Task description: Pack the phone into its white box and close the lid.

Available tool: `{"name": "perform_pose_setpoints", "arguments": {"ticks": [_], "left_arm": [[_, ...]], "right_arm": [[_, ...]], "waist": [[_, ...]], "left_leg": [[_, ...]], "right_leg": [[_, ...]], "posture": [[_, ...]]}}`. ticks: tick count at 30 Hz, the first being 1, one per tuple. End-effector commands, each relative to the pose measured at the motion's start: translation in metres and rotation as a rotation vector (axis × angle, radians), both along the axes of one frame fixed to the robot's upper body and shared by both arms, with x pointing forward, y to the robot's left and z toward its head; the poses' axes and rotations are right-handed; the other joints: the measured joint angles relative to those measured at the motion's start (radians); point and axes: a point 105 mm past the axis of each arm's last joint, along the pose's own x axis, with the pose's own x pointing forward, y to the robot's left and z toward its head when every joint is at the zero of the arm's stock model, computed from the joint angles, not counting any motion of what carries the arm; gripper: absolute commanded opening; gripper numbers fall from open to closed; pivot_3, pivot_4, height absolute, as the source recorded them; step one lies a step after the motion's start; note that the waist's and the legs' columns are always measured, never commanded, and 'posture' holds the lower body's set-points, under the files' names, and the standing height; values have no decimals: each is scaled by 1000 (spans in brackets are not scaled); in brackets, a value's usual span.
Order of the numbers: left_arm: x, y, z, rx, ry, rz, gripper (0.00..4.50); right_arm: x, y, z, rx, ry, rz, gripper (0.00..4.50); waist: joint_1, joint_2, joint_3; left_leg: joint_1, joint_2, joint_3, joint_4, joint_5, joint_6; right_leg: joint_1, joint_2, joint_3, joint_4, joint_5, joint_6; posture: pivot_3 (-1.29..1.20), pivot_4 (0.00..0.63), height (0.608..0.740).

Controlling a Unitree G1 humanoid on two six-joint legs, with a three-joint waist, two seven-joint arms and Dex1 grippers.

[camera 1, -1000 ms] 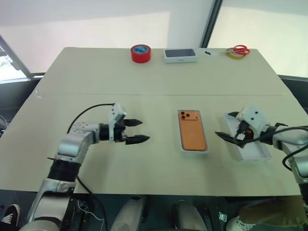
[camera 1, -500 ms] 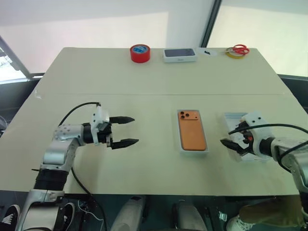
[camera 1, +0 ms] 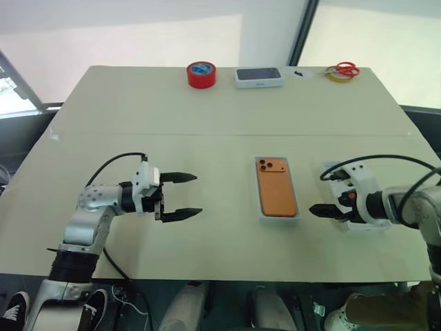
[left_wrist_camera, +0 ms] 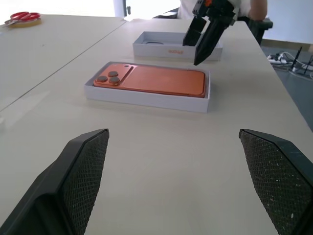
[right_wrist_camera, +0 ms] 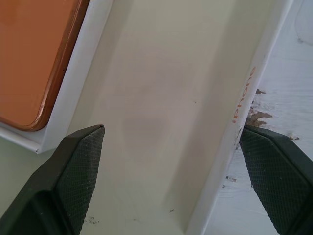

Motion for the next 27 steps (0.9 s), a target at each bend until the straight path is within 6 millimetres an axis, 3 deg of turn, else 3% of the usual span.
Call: {"name": "perform_pose_setpoints", "arguments": {"ticks": [1,6,7,8,12,14,18,22,27], "left_arm": [[-3,-3,6,-15,-28,3,4500],[-2,-5,8,-26,-38,25,4500],[-2,-5,8,-26,-37,26,4500],[-2,-5,7,-26,-24,24,4500],[1,-2,6,-28,-1,48,3210],[5,-2,7,-45,20,67,2132],[13,-2,9,-79,44,106,119],[19,-10,9,-115,66,125,52],[26,-18,13,-154,48,184,52]], "right_arm": [[3,1,5,-4,-2,3,2805],[5,-2,-11,-30,30,-46,199],[5,-2,-12,-33,29,-56,88],[6,-2,-13,-34,27,-63,88],[13,2,-9,-23,-13,-81,0],[25,2,4,-8,-82,-113,0],[56,18,48,97,-350,-89,0],[67,53,81,358,-515,-6,0],[50,105,103,720,-567,154,0]], "waist": [[0,0,0],[-1,-1,-1],[-2,-1,-1],[-3,-2,-1],[-9,-3,-2],[-19,-3,-2],[-26,-1,-1],[-20,-1,-1],[-18,-1,-1]], "left_leg": [[0,0,0,0,0,0],[0,0,0,0,0,0],[0,0,0,0,0,0],[0,0,0,1,0,0],[3,0,0,1,0,0],[3,0,0,1,0,0],[3,0,0,1,0,0],[2,0,-1,0,2,1],[2,0,-1,1,3,0]], "right_leg": [[0,0,0,0,0,0],[0,0,0,1,0,0],[0,0,0,1,0,0],[0,0,0,1,0,0],[3,1,0,1,-1,-3],[4,1,0,1,-1,-3],[2,1,1,1,1,0],[0,1,0,4,1,1],[-1,2,1,7,1,1]], "posture": [[0,150,736],[0,150,736],[0,150,736],[0,150,736],[0,150,736],[0,150,736],[0,150,736],[0,150,736],[0,150,736]]}}
